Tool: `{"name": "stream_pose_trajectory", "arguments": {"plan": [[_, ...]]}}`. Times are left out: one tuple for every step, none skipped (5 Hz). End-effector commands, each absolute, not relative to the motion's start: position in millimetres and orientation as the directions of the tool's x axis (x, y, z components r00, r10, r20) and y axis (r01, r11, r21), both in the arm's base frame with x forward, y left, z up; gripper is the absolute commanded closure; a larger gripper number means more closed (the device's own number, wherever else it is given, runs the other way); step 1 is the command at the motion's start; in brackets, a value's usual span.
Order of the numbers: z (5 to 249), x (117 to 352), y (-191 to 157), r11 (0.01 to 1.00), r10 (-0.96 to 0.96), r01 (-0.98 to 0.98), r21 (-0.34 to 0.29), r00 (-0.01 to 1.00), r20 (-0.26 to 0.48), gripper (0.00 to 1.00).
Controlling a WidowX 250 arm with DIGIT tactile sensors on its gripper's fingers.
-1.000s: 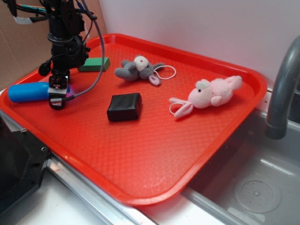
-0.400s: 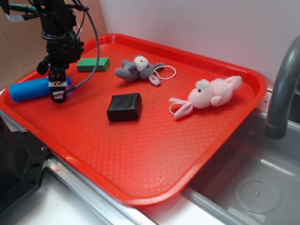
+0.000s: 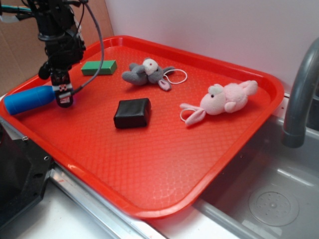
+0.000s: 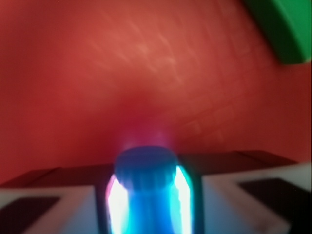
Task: Grab the blue bottle.
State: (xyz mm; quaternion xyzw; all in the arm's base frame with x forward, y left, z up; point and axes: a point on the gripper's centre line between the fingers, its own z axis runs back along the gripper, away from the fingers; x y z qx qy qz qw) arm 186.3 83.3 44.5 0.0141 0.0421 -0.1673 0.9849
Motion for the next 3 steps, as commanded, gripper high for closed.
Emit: {"name": "stream_pose_trajectory", "arguments": {"plan": [[159.6, 214.6, 34.7, 0.992, -0.124, 0.121, 0.034, 0.987, 0.103, 1.0], [210.3, 216.0, 25.6, 0.998, -0.069, 0.067, 0.02, 0.99, 0.124, 1.0], [260.8, 212.6, 15.1, 1.0, -0.017, 0.018, -0.006, 0.991, 0.134, 1.0]]}}
